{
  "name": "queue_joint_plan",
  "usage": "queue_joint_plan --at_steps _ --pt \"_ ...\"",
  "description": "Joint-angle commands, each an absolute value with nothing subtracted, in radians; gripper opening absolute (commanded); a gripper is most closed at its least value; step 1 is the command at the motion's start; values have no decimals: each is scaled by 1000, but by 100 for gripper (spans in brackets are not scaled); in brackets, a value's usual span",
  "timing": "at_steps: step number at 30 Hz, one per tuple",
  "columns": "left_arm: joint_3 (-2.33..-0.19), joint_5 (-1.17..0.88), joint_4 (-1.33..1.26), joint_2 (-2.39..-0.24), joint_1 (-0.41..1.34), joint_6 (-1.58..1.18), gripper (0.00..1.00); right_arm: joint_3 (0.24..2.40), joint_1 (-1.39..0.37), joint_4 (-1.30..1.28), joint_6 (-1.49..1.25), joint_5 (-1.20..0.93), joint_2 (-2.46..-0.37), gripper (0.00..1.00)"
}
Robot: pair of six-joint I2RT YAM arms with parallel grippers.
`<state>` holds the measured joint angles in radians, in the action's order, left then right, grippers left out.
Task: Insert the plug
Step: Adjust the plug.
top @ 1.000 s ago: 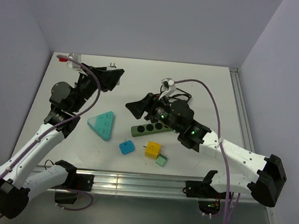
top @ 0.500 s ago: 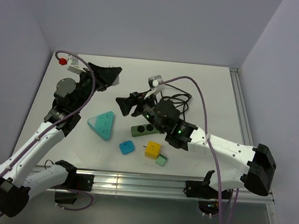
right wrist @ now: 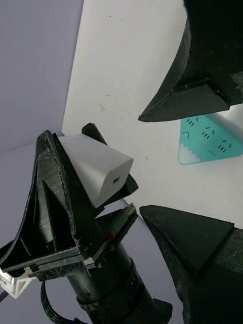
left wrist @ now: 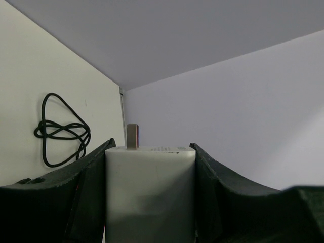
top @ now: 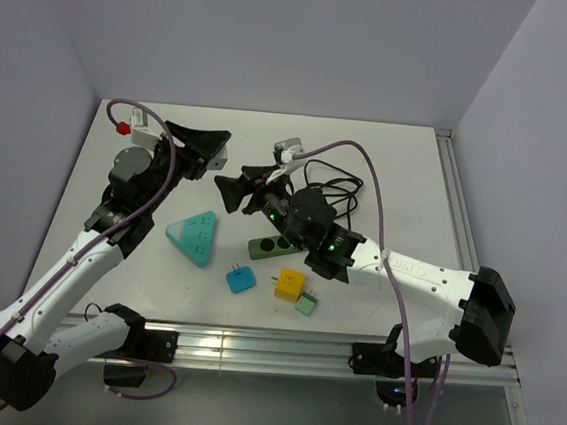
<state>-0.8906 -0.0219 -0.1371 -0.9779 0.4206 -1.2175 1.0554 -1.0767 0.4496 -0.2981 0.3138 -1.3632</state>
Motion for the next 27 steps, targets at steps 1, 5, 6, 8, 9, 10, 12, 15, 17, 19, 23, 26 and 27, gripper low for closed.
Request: queue_joint_plan --at_steps 1,5,6,8,9,10,12,15,17,19,23,26,27 --pt "-894 -49 -176 -974 428 -1302 0 1120 -1092 512 -255 344 -1385 73" --pt "-890 -80 -176 -980 428 -1341 0 1144 -1103 520 -226 356 -1416 73" --pt "-890 -84 -173 -982 431 -1350 0 1153 -1104 520 -216 371 -1422 73" --pt "-882 -94 -178 -980 433 -1368 0 1166 -1114 519 -203 391 -1436 73" --pt "-879 -95 -181 -980 434 -1373 0 1175 -1117 517 -199 402 -1440 73" --pt "-871 -97 -184 -979 434 -1381 0 1178 -1123 520 -196 416 -1446 73" --pt "-867 -84 -186 -971 439 -1382 0 1183 -1127 528 -193 442 -1456 73" --pt "-858 -87 -189 -965 442 -1390 0 1198 -1131 517 -192 480 -1471 73" --pt "-859 -97 -184 -965 443 -1394 1 1198 -1132 522 -189 497 -1477 73" --pt "-861 -118 -176 -963 443 -1405 0 1198 -1134 529 -187 503 -1482 73" --pt "-862 -129 -146 -937 443 -1416 0 1184 -1132 543 -167 511 -1479 72" --pt "-873 -109 -95 -917 442 -1407 0 1155 -1134 572 -161 492 -1465 72" --pt "-876 -107 -86 -917 443 -1402 0 1140 -1134 584 -160 477 -1459 72"
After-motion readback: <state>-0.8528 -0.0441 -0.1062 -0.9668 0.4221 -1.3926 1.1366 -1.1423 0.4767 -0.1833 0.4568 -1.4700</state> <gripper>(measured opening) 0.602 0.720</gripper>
